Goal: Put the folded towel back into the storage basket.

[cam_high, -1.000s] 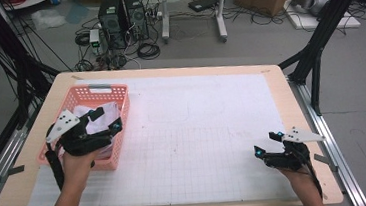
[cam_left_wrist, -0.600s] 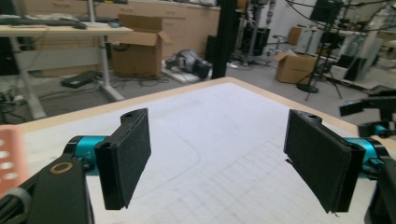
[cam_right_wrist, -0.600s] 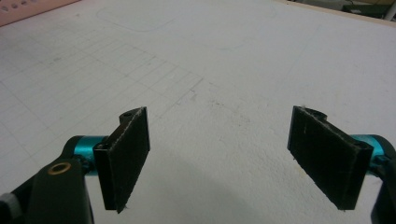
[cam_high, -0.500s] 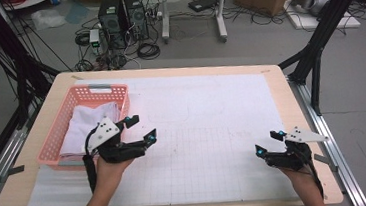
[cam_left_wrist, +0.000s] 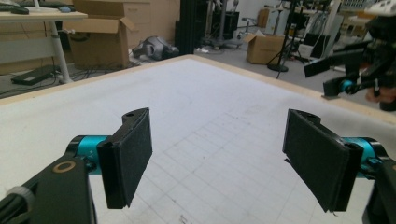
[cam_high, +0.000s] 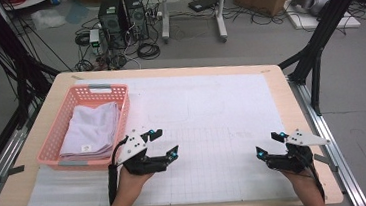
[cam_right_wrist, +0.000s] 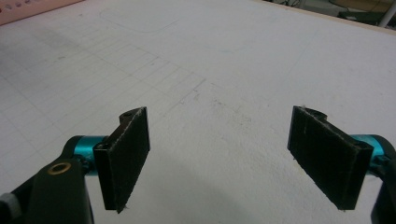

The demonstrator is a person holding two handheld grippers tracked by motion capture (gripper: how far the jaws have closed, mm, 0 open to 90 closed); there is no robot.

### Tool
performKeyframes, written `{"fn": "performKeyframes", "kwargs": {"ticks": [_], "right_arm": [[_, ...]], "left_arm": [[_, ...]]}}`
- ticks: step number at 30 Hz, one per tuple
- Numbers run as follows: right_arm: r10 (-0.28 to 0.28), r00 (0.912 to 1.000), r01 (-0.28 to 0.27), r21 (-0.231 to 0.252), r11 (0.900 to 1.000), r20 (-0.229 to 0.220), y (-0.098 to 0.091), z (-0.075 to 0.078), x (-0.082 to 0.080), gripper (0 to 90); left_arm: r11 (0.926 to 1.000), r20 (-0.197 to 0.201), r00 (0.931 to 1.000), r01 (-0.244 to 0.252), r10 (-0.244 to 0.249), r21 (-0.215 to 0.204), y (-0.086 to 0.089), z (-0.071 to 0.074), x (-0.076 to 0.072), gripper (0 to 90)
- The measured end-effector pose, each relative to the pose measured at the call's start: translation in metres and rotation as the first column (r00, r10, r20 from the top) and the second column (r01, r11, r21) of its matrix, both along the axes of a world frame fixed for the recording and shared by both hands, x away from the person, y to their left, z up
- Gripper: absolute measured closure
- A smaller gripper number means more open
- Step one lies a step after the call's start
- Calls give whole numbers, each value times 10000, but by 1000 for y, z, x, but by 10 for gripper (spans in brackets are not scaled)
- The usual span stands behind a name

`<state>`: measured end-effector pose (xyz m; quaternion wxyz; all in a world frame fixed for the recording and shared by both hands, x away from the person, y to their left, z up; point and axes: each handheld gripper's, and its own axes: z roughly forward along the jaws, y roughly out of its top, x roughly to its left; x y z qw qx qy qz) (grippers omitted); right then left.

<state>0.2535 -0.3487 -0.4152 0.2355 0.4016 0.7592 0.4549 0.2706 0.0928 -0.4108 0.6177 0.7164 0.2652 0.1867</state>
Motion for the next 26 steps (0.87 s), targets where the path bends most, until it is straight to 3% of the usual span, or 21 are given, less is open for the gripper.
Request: {"fn": "performKeyframes", "kwargs": {"ticks": [5, 26], "right_arm": [[18, 10000, -18, -75, 10000, -42, 3, -1, -1, 200], [-81, 9999, 81, 15, 10000, -80, 1, -1, -1, 199]], "left_arm": [[9997, -173, 9998, 124, -120, 206, -4, -8, -1, 243], [9998, -667, 9976, -151, 158, 120, 4, -16, 5, 247]]}}
